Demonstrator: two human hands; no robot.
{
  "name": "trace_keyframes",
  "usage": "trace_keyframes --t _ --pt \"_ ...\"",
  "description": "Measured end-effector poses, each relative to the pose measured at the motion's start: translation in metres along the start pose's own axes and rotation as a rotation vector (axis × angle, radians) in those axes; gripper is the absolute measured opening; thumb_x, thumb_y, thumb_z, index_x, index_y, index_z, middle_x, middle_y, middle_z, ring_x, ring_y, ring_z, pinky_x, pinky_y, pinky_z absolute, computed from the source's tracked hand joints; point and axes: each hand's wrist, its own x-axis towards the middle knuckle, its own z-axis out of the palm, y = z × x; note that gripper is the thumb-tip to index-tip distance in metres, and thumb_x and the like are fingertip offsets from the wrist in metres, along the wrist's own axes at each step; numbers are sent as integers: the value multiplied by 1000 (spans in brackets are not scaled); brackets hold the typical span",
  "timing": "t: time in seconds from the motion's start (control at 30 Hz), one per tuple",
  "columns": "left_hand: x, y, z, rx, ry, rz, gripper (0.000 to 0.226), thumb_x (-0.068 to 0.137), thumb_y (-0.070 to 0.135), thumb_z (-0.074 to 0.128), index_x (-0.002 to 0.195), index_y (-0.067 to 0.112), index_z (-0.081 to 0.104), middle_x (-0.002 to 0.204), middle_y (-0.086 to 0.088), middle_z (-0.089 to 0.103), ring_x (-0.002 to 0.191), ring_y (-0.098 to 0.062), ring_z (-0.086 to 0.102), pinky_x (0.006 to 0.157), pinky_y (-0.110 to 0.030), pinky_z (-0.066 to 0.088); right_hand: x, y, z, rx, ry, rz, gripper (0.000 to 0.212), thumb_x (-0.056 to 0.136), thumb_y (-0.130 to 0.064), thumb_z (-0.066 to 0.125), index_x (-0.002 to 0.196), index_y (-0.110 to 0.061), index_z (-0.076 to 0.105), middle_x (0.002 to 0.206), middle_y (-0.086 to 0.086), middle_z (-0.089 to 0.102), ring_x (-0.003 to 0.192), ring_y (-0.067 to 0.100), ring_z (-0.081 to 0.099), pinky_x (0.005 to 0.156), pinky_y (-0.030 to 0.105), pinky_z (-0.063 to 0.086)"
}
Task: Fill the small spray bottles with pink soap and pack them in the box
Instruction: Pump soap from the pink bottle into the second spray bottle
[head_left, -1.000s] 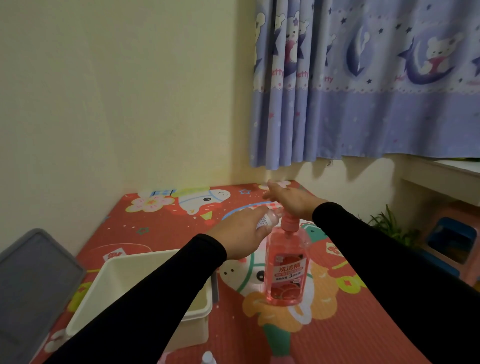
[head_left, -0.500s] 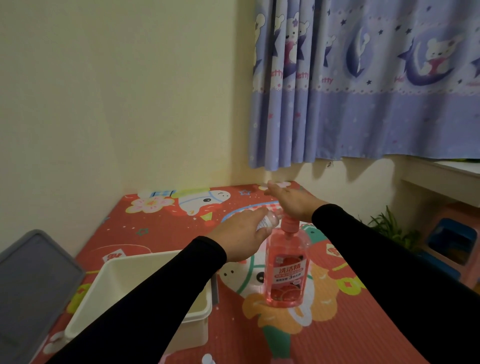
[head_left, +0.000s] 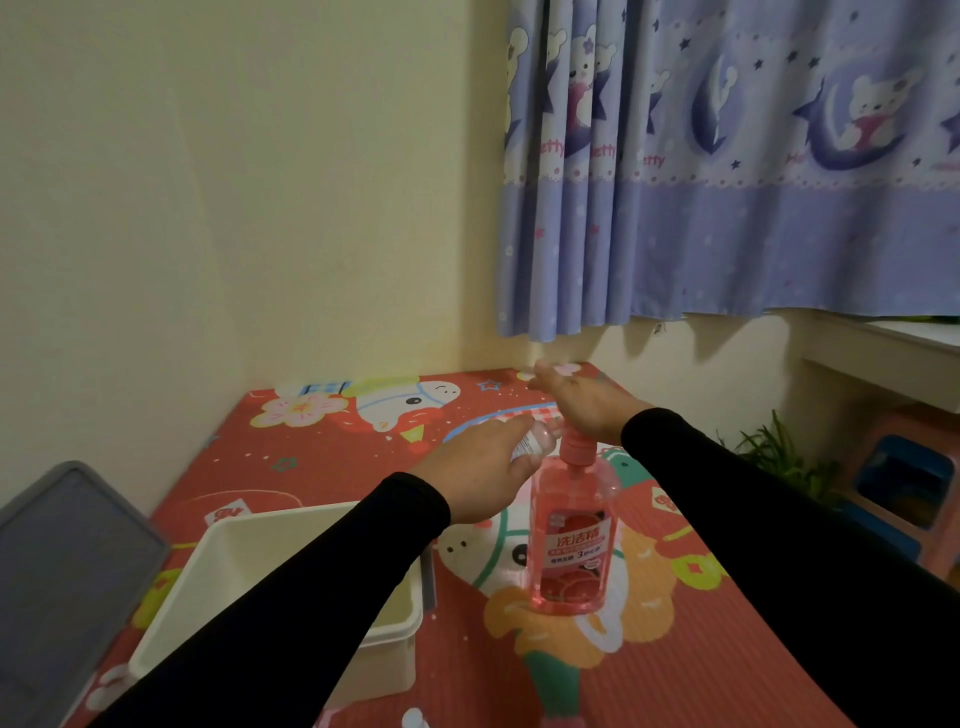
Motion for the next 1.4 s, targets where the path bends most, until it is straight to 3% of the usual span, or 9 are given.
trace_keyframes --t 0.1,0.3,0.6,0.8,0.97,1.07,1.13,1.4 --pt "1 0 -2 4 -7 -7 43 103 41 35 140 17 38 137 -9 50 121 -25 48 85 -26 32 0 -2 -2 -56 -20 18 53 105 -39 15 149 -14 32 157 7 29 144 20 27 113 27 17" --pt "3 3 -12 5 22 -15 44 102 43 36 140 20 39 138 -7 50 121 -24 49 84 -26 32 8 -2 -12 -110 8 -53 73 97 -61 11 145 -14 41 153 8 37 142 22 33 118 39 22" --pt "2 -1 -1 -13 -3 -2 39 103 42 35 135 21 41 132 -5 53 114 -22 51 82 -27 33 5 0 0 -97 -25 -45 60 104 -45 12 145 -13 41 154 7 35 142 19 31 115 30 17" --pt "3 3 -13 -8 17 -10 41 102 41 38 139 21 39 138 -5 50 120 -23 49 86 -28 34 10 -2 -11 -42 1 11 90 81 -79 10 143 -24 45 152 3 39 141 20 34 118 44 21" --pt "4 0 -7 2 28 3 41 102 41 38 139 22 39 138 -4 51 121 -23 49 86 -28 35 10 1 -5 -20 -1 -7 86 86 -75 11 141 -20 48 149 6 43 139 20 38 118 41 23" --pt "2 -4 2 -16 8 -2 44 102 40 37 141 20 37 141 -4 49 125 -23 47 89 -28 34 6 5 1 -24 -42 -34 65 101 -54 12 141 -18 49 149 1 43 140 17 35 114 31 19" --pt "2 -4 3 -16 2 -7 43 102 39 37 141 19 37 140 -5 49 123 -23 47 86 -26 34 5 5 0 -32 -60 -32 63 102 -52 11 141 -19 47 151 0 41 140 17 34 113 30 19" --pt "3 -1 -9 -31 26 0 44 102 42 38 142 23 36 139 -5 49 122 -23 49 85 -27 33 10 -1 -11 -35 1 -25 80 91 -71 11 143 -21 44 151 5 40 141 21 34 119 43 21"
